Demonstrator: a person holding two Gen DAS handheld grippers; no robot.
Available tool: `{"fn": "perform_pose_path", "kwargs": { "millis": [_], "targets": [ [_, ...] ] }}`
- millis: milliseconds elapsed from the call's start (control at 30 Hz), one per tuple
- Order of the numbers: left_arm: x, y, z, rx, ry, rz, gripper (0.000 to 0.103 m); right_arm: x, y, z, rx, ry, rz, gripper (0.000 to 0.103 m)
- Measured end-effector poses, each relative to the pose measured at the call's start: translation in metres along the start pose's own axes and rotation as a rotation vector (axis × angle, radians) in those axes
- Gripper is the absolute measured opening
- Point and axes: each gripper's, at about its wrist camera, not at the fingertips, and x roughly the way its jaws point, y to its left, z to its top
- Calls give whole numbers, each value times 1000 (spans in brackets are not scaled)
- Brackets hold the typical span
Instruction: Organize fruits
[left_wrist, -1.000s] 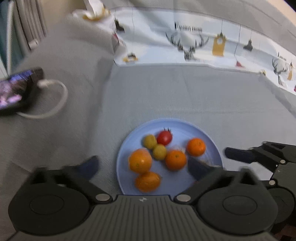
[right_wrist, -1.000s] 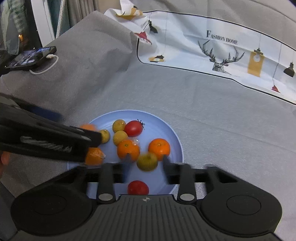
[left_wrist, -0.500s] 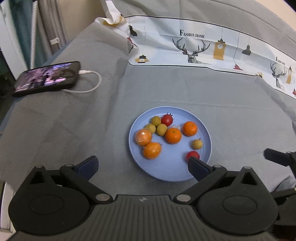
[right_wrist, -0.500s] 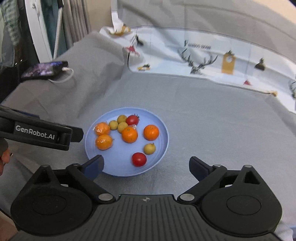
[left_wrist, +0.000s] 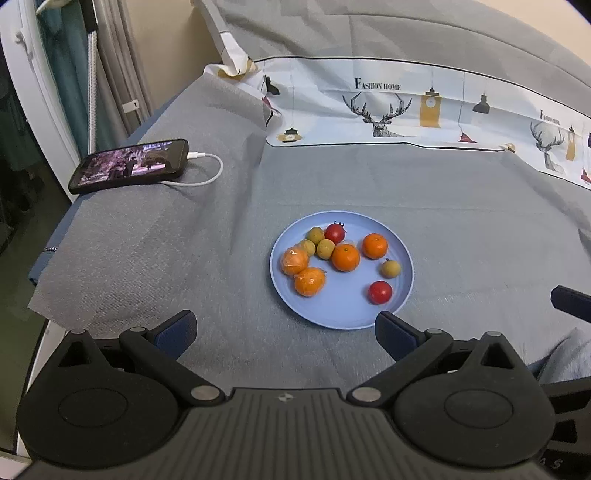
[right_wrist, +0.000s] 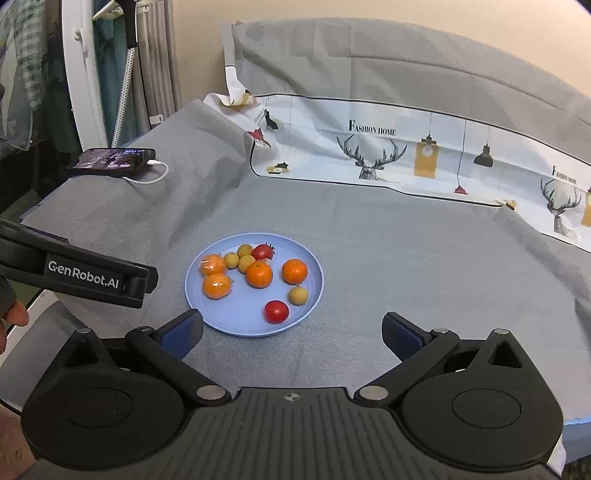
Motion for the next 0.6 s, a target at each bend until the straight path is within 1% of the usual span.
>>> {"fn": "perform_pose_path", "kwargs": {
  "millis": [400, 533, 600],
  "targets": [
    [-16, -7, -8, 29, -13, -13, 103, -18, 4, -4, -21, -36, -16, 102],
    [-17, -5, -9, 17, -10, -19, 103, -21, 4, -5, -27, -39, -22, 102],
    [-17, -4, -8, 14, -1, -9, 103, -23, 5, -4, -29, -43, -28, 102]
  ]
}}
